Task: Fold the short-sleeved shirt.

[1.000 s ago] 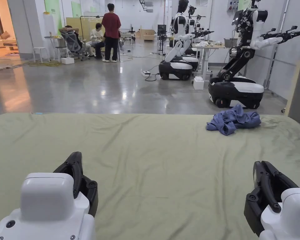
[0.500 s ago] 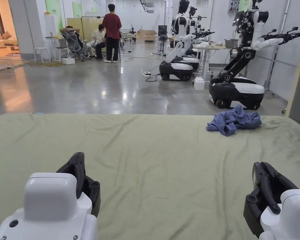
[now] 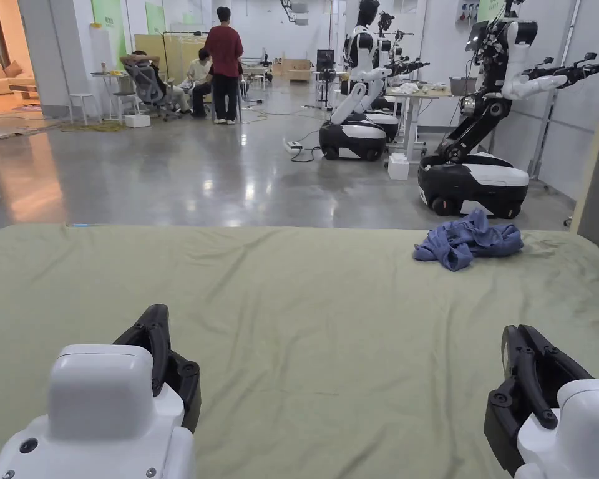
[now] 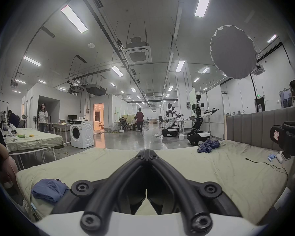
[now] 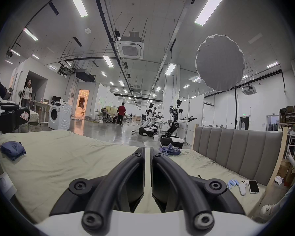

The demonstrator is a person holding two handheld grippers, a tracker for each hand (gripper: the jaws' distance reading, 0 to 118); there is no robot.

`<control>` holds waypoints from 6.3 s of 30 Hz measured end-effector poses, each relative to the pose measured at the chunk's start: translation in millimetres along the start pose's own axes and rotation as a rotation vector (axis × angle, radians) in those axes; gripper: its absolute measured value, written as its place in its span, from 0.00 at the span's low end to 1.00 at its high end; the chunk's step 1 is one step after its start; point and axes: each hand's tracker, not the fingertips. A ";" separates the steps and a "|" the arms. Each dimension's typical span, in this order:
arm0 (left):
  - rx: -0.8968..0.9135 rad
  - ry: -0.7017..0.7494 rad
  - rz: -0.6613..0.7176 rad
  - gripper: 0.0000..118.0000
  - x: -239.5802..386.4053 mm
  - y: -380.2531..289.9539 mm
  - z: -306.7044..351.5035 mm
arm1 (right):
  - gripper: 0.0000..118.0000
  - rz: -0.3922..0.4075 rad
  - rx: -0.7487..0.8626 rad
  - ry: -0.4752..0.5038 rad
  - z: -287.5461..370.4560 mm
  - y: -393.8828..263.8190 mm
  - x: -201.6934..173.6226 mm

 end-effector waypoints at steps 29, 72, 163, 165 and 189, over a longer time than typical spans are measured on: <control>0.013 0.030 0.042 1.00 -3.7 -6.5 0.2 | 0.98 -0.023 0.025 -0.002 1.7 -0.3 -1.2; 0.037 0.047 0.027 1.00 -2.5 -2.0 4.6 | 1.00 -0.017 0.027 0.012 0.9 -1.1 -5.1; -0.410 -0.125 0.217 1.00 -3.7 0.5 -25.7 | 1.00 -0.128 -0.223 0.060 -19.9 -13.8 0.0; -0.412 -0.125 0.210 1.00 -3.0 0.4 -25.4 | 1.00 -0.126 -0.224 0.058 -19.4 -14.1 0.0; -0.409 -0.174 0.284 1.00 -13.4 5.2 -22.9 | 1.00 -0.135 -0.217 0.065 -17.4 -14.0 0.6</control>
